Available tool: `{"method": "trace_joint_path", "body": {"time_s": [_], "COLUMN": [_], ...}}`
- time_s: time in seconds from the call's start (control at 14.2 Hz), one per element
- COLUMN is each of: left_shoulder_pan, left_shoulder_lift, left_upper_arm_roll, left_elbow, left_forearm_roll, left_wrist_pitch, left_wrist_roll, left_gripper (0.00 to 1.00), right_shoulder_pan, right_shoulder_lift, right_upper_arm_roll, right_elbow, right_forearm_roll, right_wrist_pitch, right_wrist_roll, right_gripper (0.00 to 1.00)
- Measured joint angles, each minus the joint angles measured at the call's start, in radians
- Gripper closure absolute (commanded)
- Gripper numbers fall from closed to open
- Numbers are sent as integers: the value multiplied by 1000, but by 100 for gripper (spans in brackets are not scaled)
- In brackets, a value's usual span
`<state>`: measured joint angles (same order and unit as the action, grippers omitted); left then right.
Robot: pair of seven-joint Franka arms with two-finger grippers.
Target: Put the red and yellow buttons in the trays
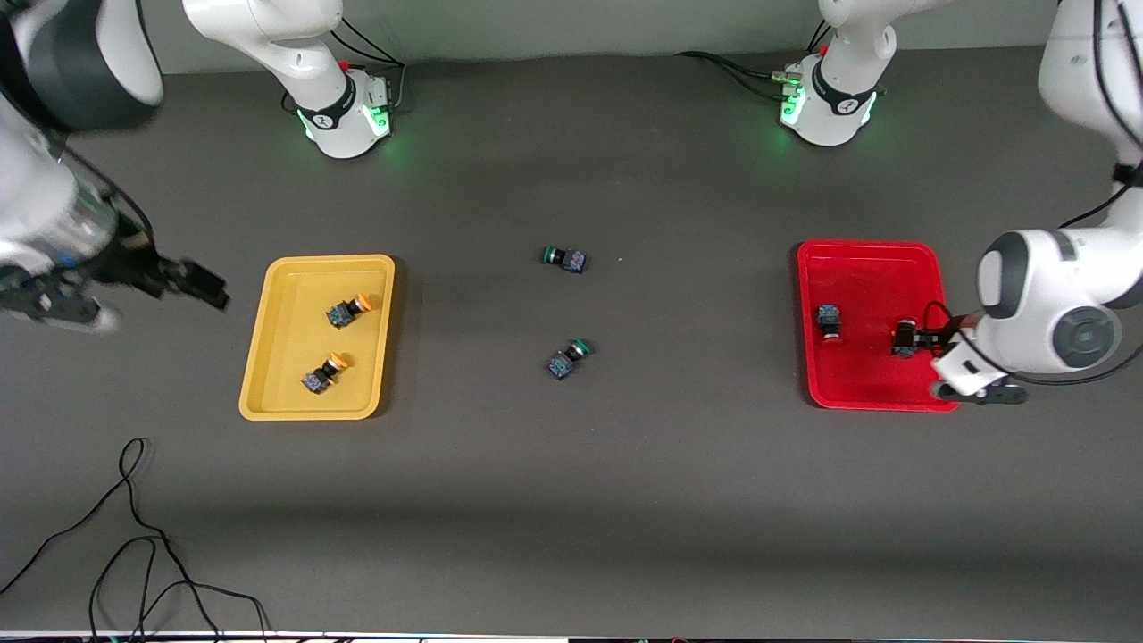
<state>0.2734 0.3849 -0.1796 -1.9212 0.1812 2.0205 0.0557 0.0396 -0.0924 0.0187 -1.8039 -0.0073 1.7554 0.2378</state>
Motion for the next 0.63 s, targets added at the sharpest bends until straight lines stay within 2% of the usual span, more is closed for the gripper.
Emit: {"method": "trace_joint_path", "body": {"time_s": [0.28,0.49,0.63], "left_shoulder_pan": [19,21,19], "left_shoulder_lift": [-155,-277,-316], "left_upper_arm_roll": [-2,-6,-13], "left_elbow": [39,91,177], "left_forearm_roll": [-47,-104,-148], "left_wrist_pitch": [-110,-251,-371], "left_wrist_roll": [70,96,99], "left_gripper": [1,1,1], "right_shoulder_pan": [1,2,2], "right_shoulder_lift": [-108,-122,-113], "right_upper_arm_roll": [0,-3,-6], "right_elbow": [-5,-11,-17], "right_forearm_roll": [7,79,86], "right_wrist_pitch": [-38,-39,-39], "right_wrist_roll": [-71,-93,-119], "right_gripper": [0,0,0]}}
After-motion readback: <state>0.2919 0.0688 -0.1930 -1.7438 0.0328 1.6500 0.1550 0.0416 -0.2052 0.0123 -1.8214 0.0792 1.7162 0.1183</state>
